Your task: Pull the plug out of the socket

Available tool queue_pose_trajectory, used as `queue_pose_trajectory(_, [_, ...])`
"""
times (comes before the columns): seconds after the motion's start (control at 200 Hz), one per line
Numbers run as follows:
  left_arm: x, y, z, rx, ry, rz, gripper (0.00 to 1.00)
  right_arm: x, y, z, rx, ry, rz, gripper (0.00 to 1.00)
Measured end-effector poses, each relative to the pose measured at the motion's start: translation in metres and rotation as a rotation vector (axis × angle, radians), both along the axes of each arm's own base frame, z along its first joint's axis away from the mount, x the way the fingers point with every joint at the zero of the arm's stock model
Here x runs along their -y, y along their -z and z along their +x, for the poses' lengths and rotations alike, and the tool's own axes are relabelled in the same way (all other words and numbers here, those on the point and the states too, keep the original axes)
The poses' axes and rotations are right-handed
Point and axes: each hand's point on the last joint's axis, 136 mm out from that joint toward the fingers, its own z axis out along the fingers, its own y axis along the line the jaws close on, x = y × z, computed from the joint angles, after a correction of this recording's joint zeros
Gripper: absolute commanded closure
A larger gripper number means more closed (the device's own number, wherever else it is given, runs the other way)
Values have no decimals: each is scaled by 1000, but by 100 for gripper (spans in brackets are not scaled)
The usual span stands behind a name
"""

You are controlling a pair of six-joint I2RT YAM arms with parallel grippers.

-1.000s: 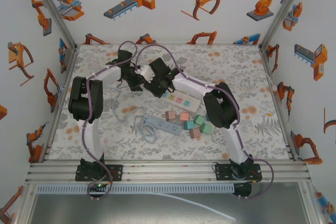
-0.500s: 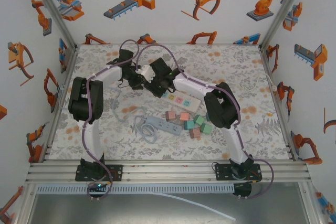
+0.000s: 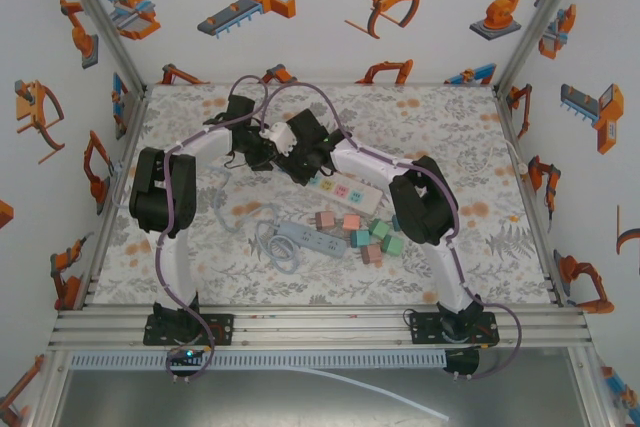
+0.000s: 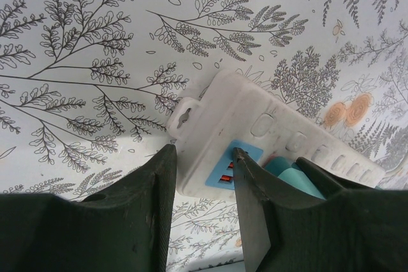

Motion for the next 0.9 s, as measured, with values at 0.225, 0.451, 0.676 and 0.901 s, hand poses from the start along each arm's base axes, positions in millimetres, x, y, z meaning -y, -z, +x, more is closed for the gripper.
queue_pose_trajectory(0.225, [0, 0, 0, 3, 7, 3, 59, 1, -1, 0, -3, -3, 8, 81])
queue_pose_trajectory(0.451, [1, 0, -1, 6, 15, 6, 59, 4, -7, 9, 10, 8, 31, 90])
queue_pose_trajectory(0.676, [2, 0, -1, 9, 21, 7, 58, 6, -9, 11, 11, 5, 41, 99])
queue_pose_trajectory(0.901, [2, 1, -2, 14, 21, 7, 58, 7, -10, 10, 18, 4, 46, 100])
